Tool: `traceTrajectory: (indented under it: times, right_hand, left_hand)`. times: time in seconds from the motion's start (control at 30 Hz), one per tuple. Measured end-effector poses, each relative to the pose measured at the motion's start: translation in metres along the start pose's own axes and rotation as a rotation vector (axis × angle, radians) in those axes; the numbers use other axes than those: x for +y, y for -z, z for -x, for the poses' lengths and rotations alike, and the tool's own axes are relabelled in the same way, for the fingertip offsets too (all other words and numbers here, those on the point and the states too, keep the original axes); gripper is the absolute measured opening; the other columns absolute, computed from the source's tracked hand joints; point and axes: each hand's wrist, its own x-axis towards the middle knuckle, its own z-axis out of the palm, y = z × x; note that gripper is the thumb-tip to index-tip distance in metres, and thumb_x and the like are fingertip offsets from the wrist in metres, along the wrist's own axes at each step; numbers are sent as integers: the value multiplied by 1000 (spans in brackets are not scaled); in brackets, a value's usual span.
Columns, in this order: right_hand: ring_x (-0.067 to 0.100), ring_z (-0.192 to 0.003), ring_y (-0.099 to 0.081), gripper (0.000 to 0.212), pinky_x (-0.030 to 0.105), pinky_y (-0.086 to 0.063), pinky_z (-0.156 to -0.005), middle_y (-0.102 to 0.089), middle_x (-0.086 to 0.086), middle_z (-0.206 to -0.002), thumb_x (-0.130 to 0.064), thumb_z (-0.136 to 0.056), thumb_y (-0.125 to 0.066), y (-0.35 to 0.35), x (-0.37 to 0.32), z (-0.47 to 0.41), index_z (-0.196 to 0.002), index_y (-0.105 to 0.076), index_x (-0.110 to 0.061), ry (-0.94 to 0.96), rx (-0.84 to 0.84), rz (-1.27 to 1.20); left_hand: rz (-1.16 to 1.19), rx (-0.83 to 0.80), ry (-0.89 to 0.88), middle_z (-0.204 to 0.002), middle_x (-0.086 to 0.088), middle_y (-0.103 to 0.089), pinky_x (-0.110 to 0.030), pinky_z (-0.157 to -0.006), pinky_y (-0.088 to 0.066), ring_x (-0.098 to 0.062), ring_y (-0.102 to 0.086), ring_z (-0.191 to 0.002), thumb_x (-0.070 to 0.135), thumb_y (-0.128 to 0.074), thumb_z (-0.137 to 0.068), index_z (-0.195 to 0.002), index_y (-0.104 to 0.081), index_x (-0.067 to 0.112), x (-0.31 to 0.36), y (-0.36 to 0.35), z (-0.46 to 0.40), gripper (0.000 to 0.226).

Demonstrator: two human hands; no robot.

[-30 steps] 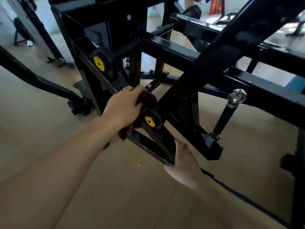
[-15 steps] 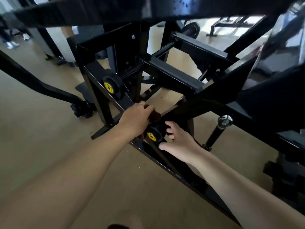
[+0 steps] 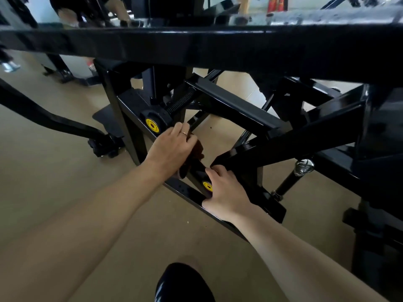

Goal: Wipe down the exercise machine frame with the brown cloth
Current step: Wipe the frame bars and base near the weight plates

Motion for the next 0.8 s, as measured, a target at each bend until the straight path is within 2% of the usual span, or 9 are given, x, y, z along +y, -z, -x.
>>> traceTrajectory:
  times: [0.07, 0.17, 0.33, 0.5, 0.6, 0.7, 0.8]
  right_hand:
    - [24, -127, -41, 77, 36, -50, -99, -39, 1, -148, -25, -83, -75, -4, -3, 1, -150, -38, -20, -35, 32, -26]
    - [26, -128, -42, 70, 37, -49, -99, -45, 2, -143, -23, -81, -76, -8, -6, -1, -144, -45, -21, -92, 79, -48]
    - [27, -125, -43, 68, 37, -51, -95, -45, 1, -139, -19, -80, -78, -12, -7, -2, -140, -48, -24, -121, 124, -31]
    - [25, -123, -44, 68, 37, -52, -94, -43, 0, -137, -20, -80, -76, -13, -4, -2, -141, -46, -25, -107, 132, -31]
    - [27, -125, -43, 72, 37, -52, -93, -42, 2, -137, -23, -78, -76, -17, 0, -3, -143, -44, -24, -80, 133, -8]
    - [27, -125, -43, 72, 36, -51, -93, -42, 1, -138, -24, -78, -75, -21, 5, -2, -143, -44, -26, -73, 155, -28]
    - [25, -120, -45, 71, 38, -52, -93, -45, 0, -138, -25, -80, -72, -24, 10, -3, -146, -47, -27, -51, 199, -64]
  left_hand:
    - [42, -26, 7, -136, -22, -50, -42, -101, -50, -35, -51, -124, 35, -89, -72, -128, -56, 12, 8, 0, 1, 69]
    - [116, -49, -103, -130, -15, -51, -40, -93, -49, -31, -50, -114, 26, -82, -79, -128, -54, 13, 32, -8, 8, 58]
    - [227, -63, -71, -136, -10, -46, -40, -102, -46, -30, -46, -120, 25, -83, -76, -134, -49, 15, 40, -18, 11, 68]
    - [99, -25, -123, -134, -15, -51, -39, -100, -47, -31, -51, -119, 20, -76, -85, -130, -53, 11, 32, -17, 5, 52]
    - [-8, 10, -75, -131, -20, -52, -39, -98, -48, -33, -53, -118, 16, -73, -82, -128, -57, 7, 8, -8, 0, 49]
    - [-98, 32, -106, -133, -24, -51, -40, -100, -49, -35, -53, -120, 8, -61, -87, -127, -55, 3, -4, -3, -3, 41]
    - [-73, 12, -33, -137, -21, -49, -39, -101, -47, -33, -51, -124, 9, -63, -91, -129, -52, 5, 7, -4, -1, 40]
